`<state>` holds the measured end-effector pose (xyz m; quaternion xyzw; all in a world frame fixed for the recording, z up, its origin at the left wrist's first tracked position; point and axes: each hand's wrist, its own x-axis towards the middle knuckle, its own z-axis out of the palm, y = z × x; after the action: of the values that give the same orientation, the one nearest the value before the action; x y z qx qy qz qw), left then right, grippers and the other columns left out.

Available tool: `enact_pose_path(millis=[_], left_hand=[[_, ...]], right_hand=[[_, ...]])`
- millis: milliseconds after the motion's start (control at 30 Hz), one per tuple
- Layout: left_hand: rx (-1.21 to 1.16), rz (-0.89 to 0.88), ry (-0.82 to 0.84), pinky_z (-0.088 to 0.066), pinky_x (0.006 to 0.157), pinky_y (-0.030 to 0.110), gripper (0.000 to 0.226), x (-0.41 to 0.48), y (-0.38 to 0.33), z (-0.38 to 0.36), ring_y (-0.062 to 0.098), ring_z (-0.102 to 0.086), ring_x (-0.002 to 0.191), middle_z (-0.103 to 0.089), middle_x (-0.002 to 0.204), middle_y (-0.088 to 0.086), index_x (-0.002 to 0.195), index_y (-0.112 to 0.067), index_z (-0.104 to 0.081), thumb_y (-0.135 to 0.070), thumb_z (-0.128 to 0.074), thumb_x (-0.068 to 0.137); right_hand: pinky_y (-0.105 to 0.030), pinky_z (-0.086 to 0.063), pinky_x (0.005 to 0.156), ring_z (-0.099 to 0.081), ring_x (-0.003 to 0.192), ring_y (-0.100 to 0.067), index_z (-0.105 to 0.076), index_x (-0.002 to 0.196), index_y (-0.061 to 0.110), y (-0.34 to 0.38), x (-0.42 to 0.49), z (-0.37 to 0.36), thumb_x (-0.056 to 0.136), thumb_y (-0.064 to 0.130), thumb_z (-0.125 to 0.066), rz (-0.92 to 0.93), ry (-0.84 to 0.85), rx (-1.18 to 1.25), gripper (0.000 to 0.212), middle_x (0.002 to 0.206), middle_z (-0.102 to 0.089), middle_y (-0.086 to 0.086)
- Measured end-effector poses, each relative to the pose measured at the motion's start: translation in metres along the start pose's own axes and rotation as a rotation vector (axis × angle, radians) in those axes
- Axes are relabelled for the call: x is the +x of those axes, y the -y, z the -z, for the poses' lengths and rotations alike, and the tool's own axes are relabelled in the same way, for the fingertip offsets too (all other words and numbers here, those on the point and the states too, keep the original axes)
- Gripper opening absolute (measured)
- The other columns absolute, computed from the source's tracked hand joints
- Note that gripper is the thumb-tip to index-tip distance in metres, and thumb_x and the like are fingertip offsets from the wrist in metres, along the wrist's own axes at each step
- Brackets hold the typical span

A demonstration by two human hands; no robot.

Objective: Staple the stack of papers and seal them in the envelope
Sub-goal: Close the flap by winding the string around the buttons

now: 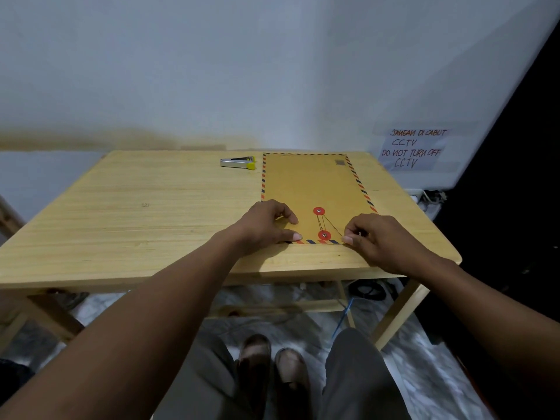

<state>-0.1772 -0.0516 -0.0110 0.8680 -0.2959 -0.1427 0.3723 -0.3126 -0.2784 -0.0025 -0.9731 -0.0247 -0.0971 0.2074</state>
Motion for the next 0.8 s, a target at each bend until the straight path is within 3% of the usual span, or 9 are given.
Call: enact_pose_path(millis=[133, 233, 367, 533, 800], left_hand=[[0.005, 0.003, 0.000, -0.039, 0.091, 0.026, 0.039, 0.000, -0.002, -0.001, 0.014, -0.046, 0.115, -0.054, 0.132, -0.001, 0.113, -0.023, -0.069, -0.033, -0.083, 0.079], [-0.002, 0.006, -0.001, -0.039, 0.092, 0.026, 0.039, 0.000, -0.001, -0.001, 0.014, -0.046, 0.117, -0.054, 0.133, -0.001, 0.114, -0.022, -0.068, -0.032, -0.083, 0.079], [0.005, 0.014, -0.008, -0.039, 0.091, 0.026, 0.039, 0.002, 0.001, -0.002, 0.018, -0.048, 0.123, -0.054, 0.133, -0.001, 0.113, -0.024, -0.069, -0.034, -0.084, 0.078], [-0.011, 0.017, -0.009, -0.038, 0.091, 0.025, 0.039, 0.004, 0.002, -0.002, 0.013, -0.046, 0.116, -0.054, 0.130, -0.003, 0.112, -0.024, -0.069, -0.033, -0.084, 0.078], [0.048, -0.003, -0.014, -0.038, 0.092, 0.027, 0.040, 0.007, 0.004, -0.002, 0.016, -0.049, 0.117, -0.057, 0.127, -0.003, 0.110, -0.027, -0.071, -0.038, -0.085, 0.075]], right_hand=[[-0.035, -0.043, 0.073, -0.043, 0.087, -0.014, -0.067, 0.091, 0.020, -0.001, -0.005, -0.017, 0.094, 0.029, -0.062, 0.136, -0.053, -0.153, 0.011, 0.087, -0.053, 0.009], [-0.035, -0.042, 0.073, -0.039, 0.088, -0.011, -0.069, 0.094, 0.017, -0.001, -0.008, -0.026, 0.095, 0.028, -0.063, 0.130, -0.119, -0.152, 0.013, 0.089, -0.050, 0.009], [-0.038, -0.045, 0.074, -0.039, 0.088, -0.011, -0.070, 0.095, 0.017, 0.001, -0.007, -0.028, 0.094, 0.027, -0.063, 0.124, -0.140, -0.131, 0.012, 0.091, -0.053, 0.008], [-0.039, -0.046, 0.076, -0.040, 0.092, -0.012, -0.069, 0.097, 0.016, 0.007, -0.003, -0.032, 0.095, 0.027, -0.061, 0.138, -0.115, -0.127, 0.014, 0.097, -0.059, 0.001], [-0.031, -0.039, 0.077, -0.038, 0.092, -0.012, -0.067, 0.098, 0.018, 0.025, 0.013, -0.037, 0.097, 0.030, -0.057, 0.147, -0.055, -0.144, 0.015, 0.093, -0.049, 0.008]])
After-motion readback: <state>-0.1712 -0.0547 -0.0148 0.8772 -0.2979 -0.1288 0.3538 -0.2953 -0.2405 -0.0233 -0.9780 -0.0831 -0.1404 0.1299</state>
